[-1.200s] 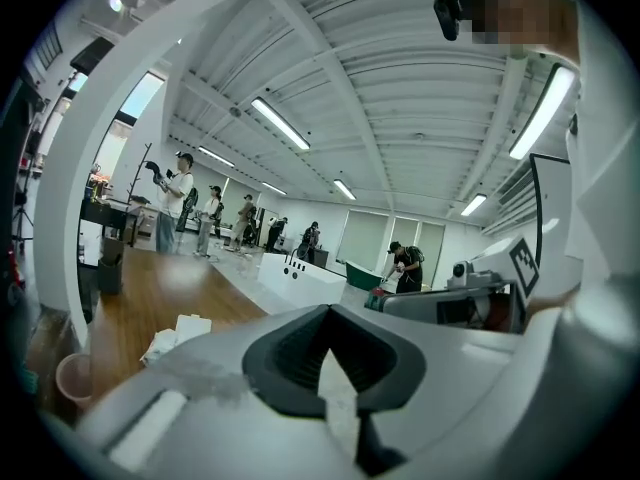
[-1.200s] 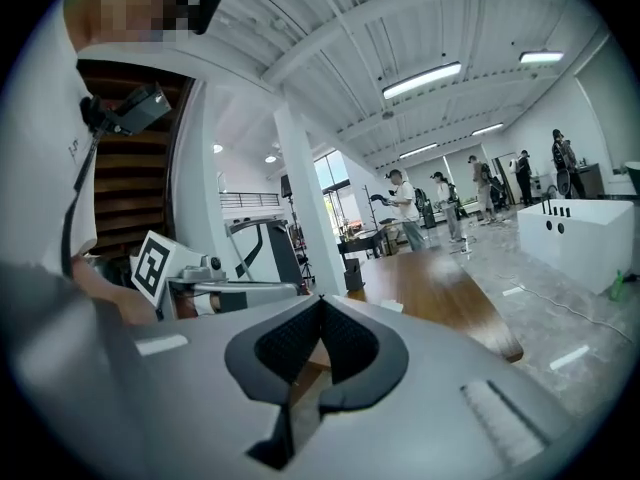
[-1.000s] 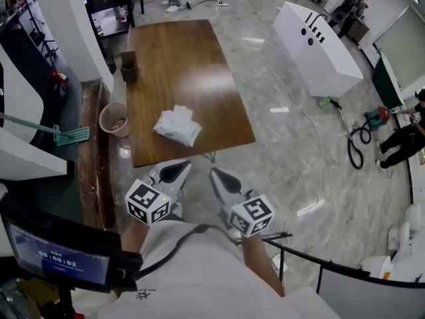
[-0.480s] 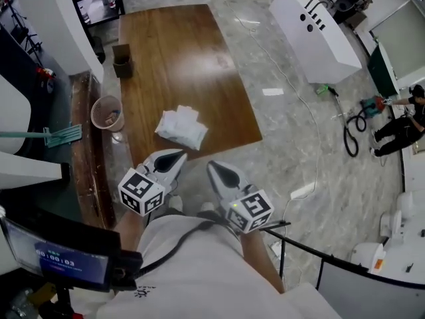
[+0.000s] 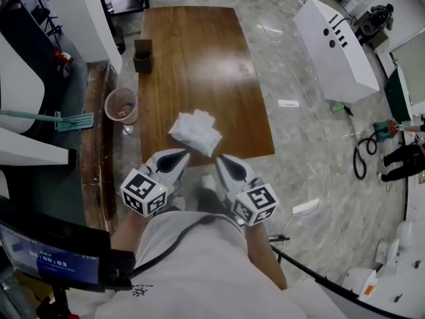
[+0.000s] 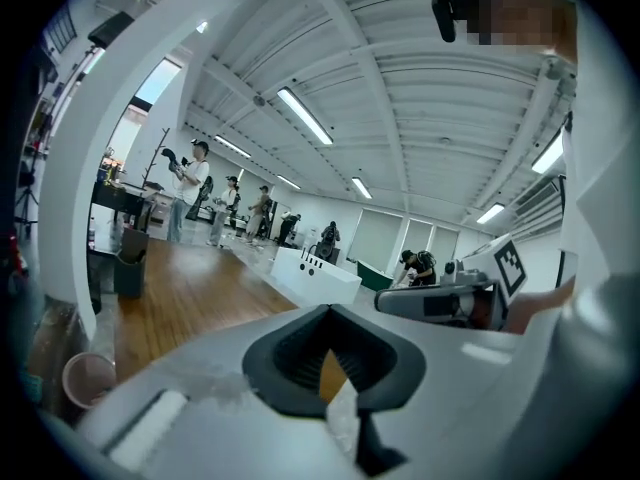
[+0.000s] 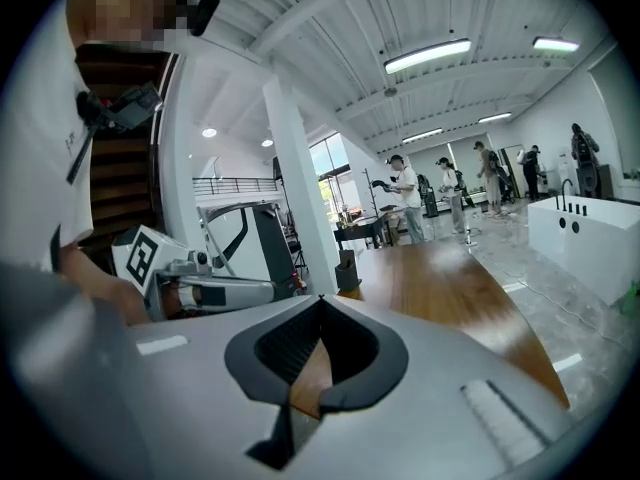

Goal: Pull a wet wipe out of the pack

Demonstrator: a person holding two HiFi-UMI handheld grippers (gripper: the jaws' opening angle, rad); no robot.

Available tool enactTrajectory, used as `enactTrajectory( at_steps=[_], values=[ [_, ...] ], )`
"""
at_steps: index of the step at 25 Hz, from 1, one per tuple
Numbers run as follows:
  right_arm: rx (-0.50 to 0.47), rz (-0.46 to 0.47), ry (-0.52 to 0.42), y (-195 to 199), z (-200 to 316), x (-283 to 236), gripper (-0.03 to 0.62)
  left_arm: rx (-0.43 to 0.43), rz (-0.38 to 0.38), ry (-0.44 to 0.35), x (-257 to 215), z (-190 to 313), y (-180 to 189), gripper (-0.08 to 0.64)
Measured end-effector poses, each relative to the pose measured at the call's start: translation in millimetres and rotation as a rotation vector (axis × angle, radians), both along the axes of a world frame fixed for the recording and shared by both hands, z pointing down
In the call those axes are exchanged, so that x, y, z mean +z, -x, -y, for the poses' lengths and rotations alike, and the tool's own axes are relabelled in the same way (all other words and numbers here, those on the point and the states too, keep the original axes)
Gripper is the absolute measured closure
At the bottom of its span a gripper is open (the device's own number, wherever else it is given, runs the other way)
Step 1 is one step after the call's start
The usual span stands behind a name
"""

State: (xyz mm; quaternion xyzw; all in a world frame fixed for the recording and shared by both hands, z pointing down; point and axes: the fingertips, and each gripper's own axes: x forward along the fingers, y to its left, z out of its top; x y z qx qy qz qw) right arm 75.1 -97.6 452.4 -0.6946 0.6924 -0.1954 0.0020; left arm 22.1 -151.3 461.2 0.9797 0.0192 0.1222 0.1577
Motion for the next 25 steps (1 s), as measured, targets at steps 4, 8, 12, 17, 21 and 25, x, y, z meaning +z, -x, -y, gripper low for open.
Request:
enactTrajectory(
  at_steps=[4, 8, 12, 17, 21, 25],
  values=[
    [-0.087, -0.015, 0.014, -9.9, 25.9, 16.5, 0.583, -0.095, 0.012, -0.011, 1.8, 15.6, -2.8, 0.557],
    [-0.184, -0.020, 0.052, -24.6, 49.4, 39.2, 0.583, -0.227, 0.038, -0.063, 9.4, 31.9, -12.0, 0.558],
    [-0.239, 0.007, 0.111, -44.1, 64.2, 66.9, 0.583, -0.317, 0.060, -0.033, 18.1, 33.1, -22.7, 0.558],
    [-0.337, 0.027, 0.144, -57.4, 77.8, 85.6, 0.583, -0.384, 0.092, -0.008, 28.2, 27.8, -40.1, 0.557],
    [-0.410, 0.041, 0.155, -62.6, 85.3, 96.2, 0.583, -0.432, 0.116, 0.007, 38.1, 29.8, -50.5, 0.557],
    [-0.479, 0.052, 0.180, -63.6, 87.6, 108.3, 0.583, -0.481, 0.132, 0.031, 40.6, 32.1, -55.1, 0.557]
  ],
)
